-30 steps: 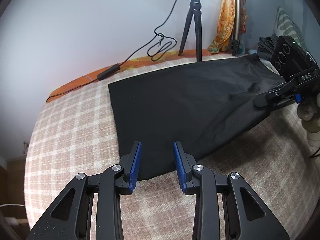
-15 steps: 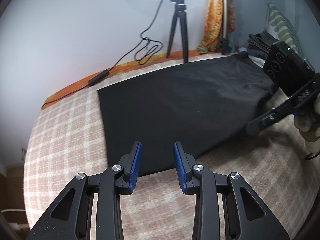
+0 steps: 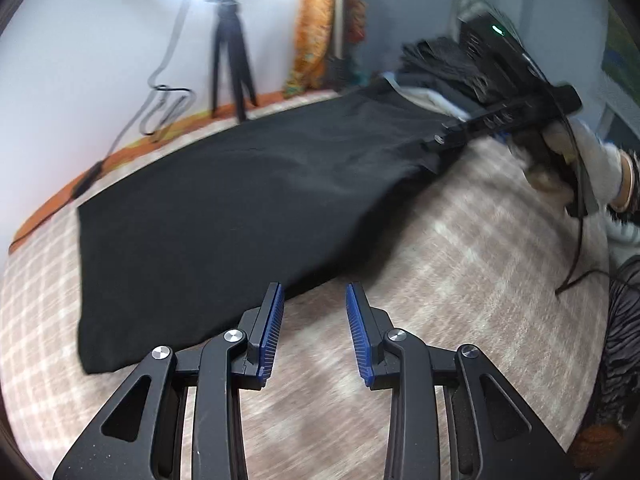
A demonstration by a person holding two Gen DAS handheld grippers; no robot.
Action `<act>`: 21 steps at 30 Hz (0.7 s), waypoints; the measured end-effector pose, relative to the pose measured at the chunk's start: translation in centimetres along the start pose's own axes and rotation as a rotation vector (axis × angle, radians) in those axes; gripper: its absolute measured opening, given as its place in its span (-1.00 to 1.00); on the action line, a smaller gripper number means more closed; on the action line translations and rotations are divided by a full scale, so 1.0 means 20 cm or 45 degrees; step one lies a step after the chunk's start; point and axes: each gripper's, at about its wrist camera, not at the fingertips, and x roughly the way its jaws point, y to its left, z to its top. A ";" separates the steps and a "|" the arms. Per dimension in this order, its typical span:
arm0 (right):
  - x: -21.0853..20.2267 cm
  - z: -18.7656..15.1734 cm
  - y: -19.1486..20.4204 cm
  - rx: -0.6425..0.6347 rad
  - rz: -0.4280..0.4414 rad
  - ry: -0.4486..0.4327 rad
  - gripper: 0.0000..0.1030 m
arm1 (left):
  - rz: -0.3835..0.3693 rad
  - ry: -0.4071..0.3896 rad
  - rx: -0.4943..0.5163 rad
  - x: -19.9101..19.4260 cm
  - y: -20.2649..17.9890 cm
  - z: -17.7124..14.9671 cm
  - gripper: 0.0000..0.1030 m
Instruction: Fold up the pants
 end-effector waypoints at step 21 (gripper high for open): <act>-0.20 -0.24 -0.50 0.663 0.167 -0.207 0.22 | -0.017 -0.062 -0.121 0.17 -0.09 0.07 -0.63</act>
